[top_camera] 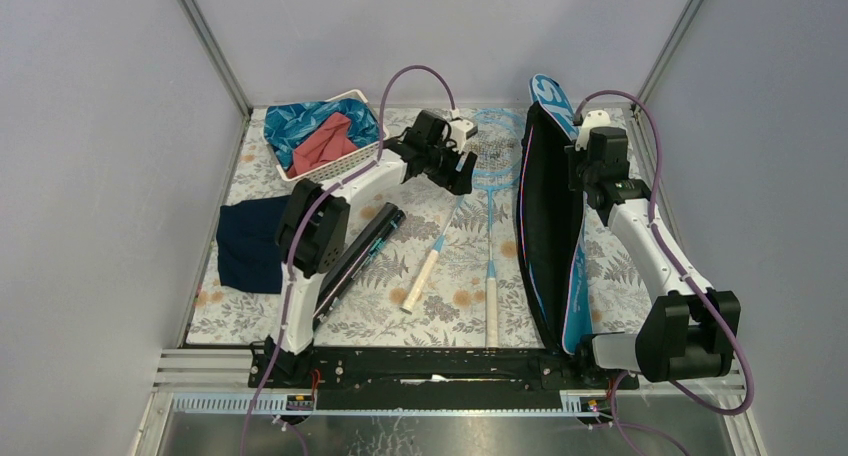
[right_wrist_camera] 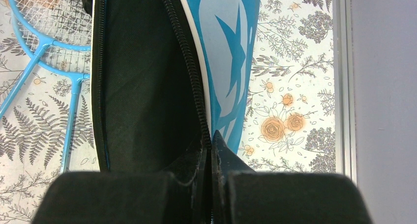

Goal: Pack up the badminton gear
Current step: Adjust the racket bag at the center of the board, then pick up the racket from the center of the board.

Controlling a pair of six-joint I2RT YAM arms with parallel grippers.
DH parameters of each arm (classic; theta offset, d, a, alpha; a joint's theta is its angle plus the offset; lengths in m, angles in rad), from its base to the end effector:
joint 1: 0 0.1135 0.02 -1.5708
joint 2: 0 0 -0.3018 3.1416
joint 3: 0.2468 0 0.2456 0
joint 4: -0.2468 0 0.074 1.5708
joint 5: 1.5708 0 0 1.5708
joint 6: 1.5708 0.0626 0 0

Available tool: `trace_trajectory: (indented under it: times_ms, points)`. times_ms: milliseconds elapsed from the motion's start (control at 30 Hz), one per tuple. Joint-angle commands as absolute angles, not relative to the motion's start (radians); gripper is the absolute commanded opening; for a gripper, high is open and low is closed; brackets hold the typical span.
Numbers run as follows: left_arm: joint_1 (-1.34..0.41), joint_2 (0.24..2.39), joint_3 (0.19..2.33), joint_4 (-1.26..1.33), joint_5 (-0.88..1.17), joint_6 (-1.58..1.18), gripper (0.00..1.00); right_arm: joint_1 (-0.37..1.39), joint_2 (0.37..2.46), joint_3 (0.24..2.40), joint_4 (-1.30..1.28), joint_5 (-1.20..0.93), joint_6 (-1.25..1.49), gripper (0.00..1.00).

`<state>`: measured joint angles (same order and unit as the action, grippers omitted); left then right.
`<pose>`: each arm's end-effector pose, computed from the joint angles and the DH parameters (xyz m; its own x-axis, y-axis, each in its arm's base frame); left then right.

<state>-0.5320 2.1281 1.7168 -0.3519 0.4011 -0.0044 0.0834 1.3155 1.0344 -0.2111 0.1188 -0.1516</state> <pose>0.4332 -0.2833 0.2384 -0.5988 0.3478 -0.7214 0.7075 0.6518 -0.2731 0.3088 0.0184 0.3328 -0.4687 -0.1897 -0.8627 -0.0500 0.9808 -0.1885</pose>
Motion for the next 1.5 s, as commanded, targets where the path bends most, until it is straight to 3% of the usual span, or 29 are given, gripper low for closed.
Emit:
trace_trajectory:
  times_ms: [0,200,667,1167,1467]
  points:
    - [-0.538,2.217,1.798,-0.446,0.31,0.044,0.78,0.089,1.272,1.03,-0.163,0.102,-0.143,0.0]
    - [-0.562,2.301,1.856,-0.474,0.293,0.019,0.69,0.087,1.271,1.022,-0.159,0.087,-0.146,0.0]
    - [-0.62,2.434,1.978,-0.518,0.124,0.002,0.38,0.087,1.277,1.017,-0.158,0.066,-0.15,0.0]
    - [-0.609,2.378,1.964,-0.511,0.051,-0.037,0.0,0.086,1.279,1.025,-0.163,0.068,-0.147,0.0]
    - [-0.572,2.263,1.945,-0.524,0.136,-0.121,0.0,0.079,1.266,1.077,-0.185,0.182,-0.144,0.0]
